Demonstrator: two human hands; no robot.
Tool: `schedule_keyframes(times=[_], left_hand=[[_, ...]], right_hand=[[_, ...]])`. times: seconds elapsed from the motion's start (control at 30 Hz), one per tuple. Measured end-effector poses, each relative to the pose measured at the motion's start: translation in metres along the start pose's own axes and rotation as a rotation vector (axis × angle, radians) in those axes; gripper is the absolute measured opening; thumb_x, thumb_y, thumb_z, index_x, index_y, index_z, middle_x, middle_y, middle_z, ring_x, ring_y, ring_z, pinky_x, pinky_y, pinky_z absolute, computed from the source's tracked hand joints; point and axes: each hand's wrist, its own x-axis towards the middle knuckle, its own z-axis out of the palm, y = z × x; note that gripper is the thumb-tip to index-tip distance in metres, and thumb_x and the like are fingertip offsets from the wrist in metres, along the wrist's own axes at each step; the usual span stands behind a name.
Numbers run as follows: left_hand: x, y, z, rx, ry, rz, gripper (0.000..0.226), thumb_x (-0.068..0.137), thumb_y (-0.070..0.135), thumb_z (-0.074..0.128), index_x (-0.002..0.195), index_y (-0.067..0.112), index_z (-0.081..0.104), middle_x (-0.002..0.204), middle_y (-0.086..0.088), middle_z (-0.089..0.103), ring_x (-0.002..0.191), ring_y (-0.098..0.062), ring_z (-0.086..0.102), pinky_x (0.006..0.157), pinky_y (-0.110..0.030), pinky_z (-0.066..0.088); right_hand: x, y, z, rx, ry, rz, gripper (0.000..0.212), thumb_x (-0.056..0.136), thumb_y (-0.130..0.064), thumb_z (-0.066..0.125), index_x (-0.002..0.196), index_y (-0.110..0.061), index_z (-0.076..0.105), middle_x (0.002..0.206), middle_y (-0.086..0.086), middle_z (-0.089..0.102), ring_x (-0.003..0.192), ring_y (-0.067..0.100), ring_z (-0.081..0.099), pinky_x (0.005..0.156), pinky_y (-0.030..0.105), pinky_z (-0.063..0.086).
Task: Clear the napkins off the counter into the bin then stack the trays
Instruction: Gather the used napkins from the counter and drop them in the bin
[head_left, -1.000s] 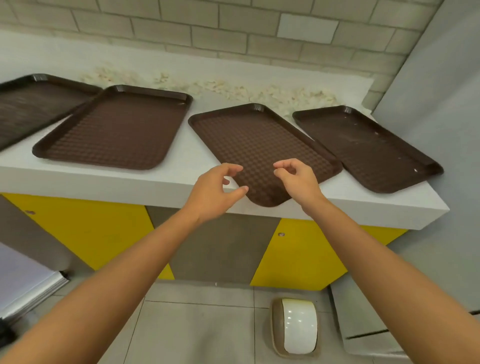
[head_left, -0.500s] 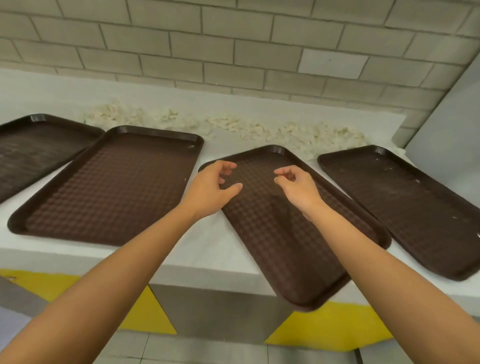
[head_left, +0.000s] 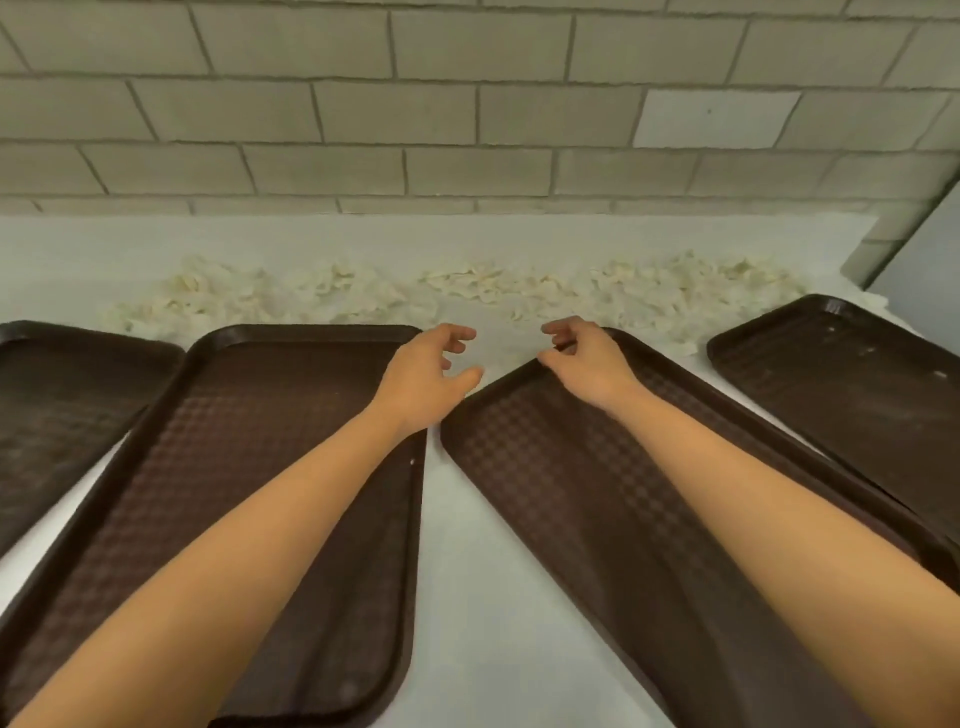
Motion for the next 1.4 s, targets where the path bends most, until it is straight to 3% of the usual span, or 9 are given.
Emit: schedule_keyframes(times=[0.17, 0.37, 0.5, 0.6, 0.77, 0.9, 1.07, 1.3, 1.4], left_hand=[[0.049, -0.027, -0.016, 0.047, -0.044, 0.03, 0.041, 0.087, 0.03, 0.062, 0.126, 0.023, 0.052, 0.116, 0.002, 0.059, 0.092, -0.012, 0.056, 0.08, -0.022, 0.042], [0.086, -0.038, -0.015, 0.022, -0.082, 0.014, 0.04, 0.088, 0.031, 0.06, 0.126, 0.026, 0.05, 0.119, 0.005, 0.057, 0.095, -0.012, 0.056, 0.081, -0.022, 0.042], [0.1, -0.042, -0.01, -0.008, -0.082, 0.017, 0.04, 0.088, 0.031, 0.061, 0.126, 0.025, 0.051, 0.117, 0.005, 0.057, 0.093, -0.011, 0.055, 0.08, -0.022, 0.043], [0.109, -0.043, -0.006, -0.004, -0.078, 0.038, 0.038, 0.088, 0.03, 0.061, 0.124, 0.025, 0.051, 0.116, 0.006, 0.057, 0.091, -0.01, 0.055, 0.078, -0.02, 0.04], [0.116, -0.047, 0.003, -0.014, -0.087, 0.04, 0.037, 0.088, 0.029, 0.061, 0.124, 0.024, 0.052, 0.114, 0.005, 0.057, 0.09, -0.011, 0.055, 0.077, -0.02, 0.041], [0.12, -0.049, 0.011, -0.022, -0.107, 0.028, 0.038, 0.088, 0.029, 0.06, 0.125, 0.024, 0.051, 0.116, 0.004, 0.057, 0.09, -0.011, 0.054, 0.077, -0.02, 0.04], [0.126, -0.05, 0.02, -0.028, -0.107, 0.039, 0.038, 0.089, 0.027, 0.06, 0.126, 0.021, 0.051, 0.118, 0.001, 0.057, 0.091, -0.012, 0.054, 0.079, -0.021, 0.041], [0.152, -0.039, 0.037, -0.026, -0.086, 0.09, 0.038, 0.089, 0.028, 0.059, 0.125, 0.018, 0.052, 0.12, -0.003, 0.057, 0.091, -0.012, 0.054, 0.079, -0.021, 0.041], [0.165, -0.03, 0.053, 0.012, -0.103, 0.116, 0.039, 0.089, 0.029, 0.06, 0.125, 0.017, 0.052, 0.122, -0.005, 0.055, 0.1, -0.016, 0.055, 0.084, -0.023, 0.042]], right_hand=[[0.045, -0.004, 0.02, -0.144, 0.026, 0.046, 0.049, 0.086, -0.029, 0.061, 0.131, -0.016, 0.046, 0.131, 0.01, 0.045, 0.118, 0.022, 0.05, 0.093, 0.028, 0.04], [0.073, -0.008, 0.031, -0.464, -0.192, 0.134, 0.098, 0.066, -0.064, 0.07, 0.143, -0.023, 0.024, 0.145, 0.008, 0.029, 0.134, 0.031, 0.027, 0.107, 0.041, 0.031], [0.087, -0.004, 0.038, -0.635, -0.314, 0.17, 0.111, 0.056, -0.073, 0.07, 0.144, -0.028, 0.02, 0.148, 0.008, 0.025, 0.136, 0.035, 0.025, 0.111, 0.046, 0.028], [0.094, -0.002, 0.043, -0.7, -0.35, 0.181, 0.101, 0.059, -0.069, 0.071, 0.14, -0.026, 0.029, 0.145, 0.009, 0.026, 0.134, 0.036, 0.026, 0.109, 0.047, 0.03], [0.1, -0.003, 0.05, -0.637, -0.487, 0.078, 0.047, 0.086, -0.047, 0.059, 0.122, -0.021, 0.044, 0.133, 0.009, 0.031, 0.126, 0.031, 0.026, 0.102, 0.041, 0.033], [0.102, -0.001, 0.054, -0.543, -0.524, 0.011, 0.03, 0.097, -0.027, 0.047, 0.124, -0.013, 0.047, 0.125, 0.011, 0.04, 0.117, 0.029, 0.042, 0.095, 0.032, 0.034], [0.1, 0.006, 0.052, -0.465, -0.41, -0.042, 0.03, 0.097, -0.006, 0.038, 0.123, -0.011, 0.052, 0.126, 0.011, 0.049, 0.117, 0.026, 0.047, 0.095, 0.026, 0.033], [0.106, 0.012, 0.028, -0.287, 0.097, -0.012, 0.034, 0.086, 0.011, 0.037, 0.104, -0.005, 0.061, 0.109, 0.015, 0.056, 0.101, 0.026, 0.052, 0.077, 0.022, 0.036], [0.111, 0.018, 0.01, -0.255, 0.222, -0.006, 0.034, 0.083, 0.013, 0.036, 0.101, -0.002, 0.062, 0.107, 0.016, 0.057, 0.098, 0.027, 0.054, 0.073, 0.019, 0.036]])
